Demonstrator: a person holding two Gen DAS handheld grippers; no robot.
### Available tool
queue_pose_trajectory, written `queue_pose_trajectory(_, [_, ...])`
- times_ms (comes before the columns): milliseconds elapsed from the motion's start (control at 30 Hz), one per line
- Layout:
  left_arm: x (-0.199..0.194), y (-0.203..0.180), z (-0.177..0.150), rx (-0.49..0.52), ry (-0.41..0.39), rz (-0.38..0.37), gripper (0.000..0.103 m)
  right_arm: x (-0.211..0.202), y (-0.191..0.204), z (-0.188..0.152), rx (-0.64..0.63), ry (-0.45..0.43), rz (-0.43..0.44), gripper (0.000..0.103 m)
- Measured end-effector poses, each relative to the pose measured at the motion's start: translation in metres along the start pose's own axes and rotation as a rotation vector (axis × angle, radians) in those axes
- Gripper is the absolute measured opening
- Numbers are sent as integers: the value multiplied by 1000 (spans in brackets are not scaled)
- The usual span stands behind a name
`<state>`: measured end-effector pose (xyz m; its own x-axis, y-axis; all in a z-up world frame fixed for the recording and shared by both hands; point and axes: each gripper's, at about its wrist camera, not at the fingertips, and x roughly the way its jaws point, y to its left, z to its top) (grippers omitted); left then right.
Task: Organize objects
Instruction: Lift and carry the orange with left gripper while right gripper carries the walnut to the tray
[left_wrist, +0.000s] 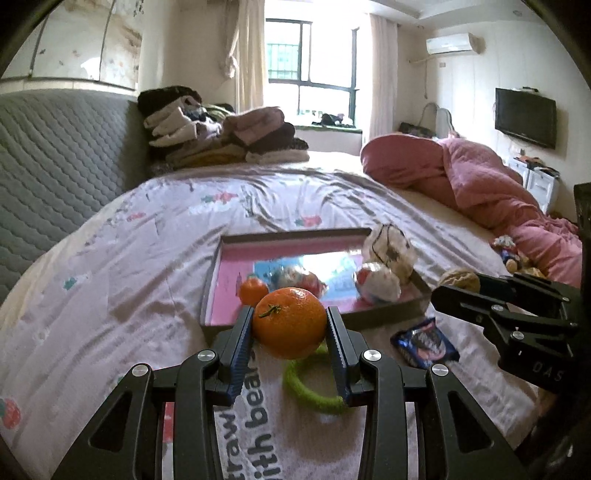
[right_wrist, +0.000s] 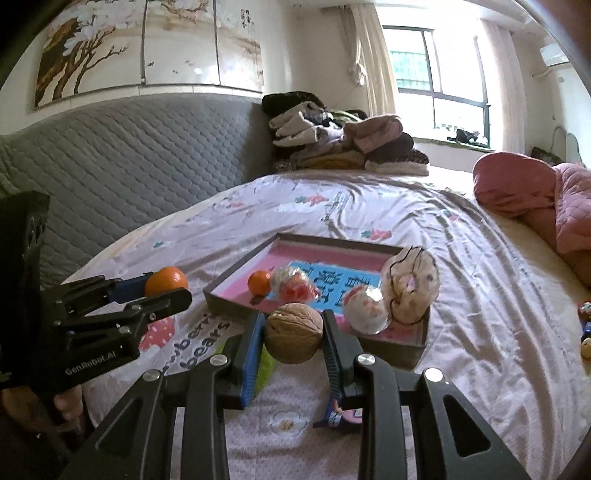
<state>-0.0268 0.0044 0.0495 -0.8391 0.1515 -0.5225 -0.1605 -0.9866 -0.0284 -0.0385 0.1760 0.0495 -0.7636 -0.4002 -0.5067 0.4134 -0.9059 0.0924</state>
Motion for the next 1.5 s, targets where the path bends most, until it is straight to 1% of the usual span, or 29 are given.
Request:
queue_pose_trajectory(200, [-2,-2,15,12,-27,3,39,-2,-3,12,-8,-19,-21,31])
queue_pose_trajectory(400, [-3,-1,36,26,-69,10,39,-6,-4,31,-27,-57,-39,31])
queue_pose_trajectory(567, [0,2,51,28,-85,22,39,-5,-2,45,-48,-78,-48,31])
queue_pose_trajectory(833, [12,8,70,17,-88,23,39,-1,-7,67,-58,-112,-57,31])
queue_pose_trajectory(1033, [21,17,88,9,-93,28,39,5,-13,78,-63,-121,-68,31])
queue_pose_trajectory(1500, [48,26,102,14,-85,55,39,25,-30,93,-72,-128,-97,31])
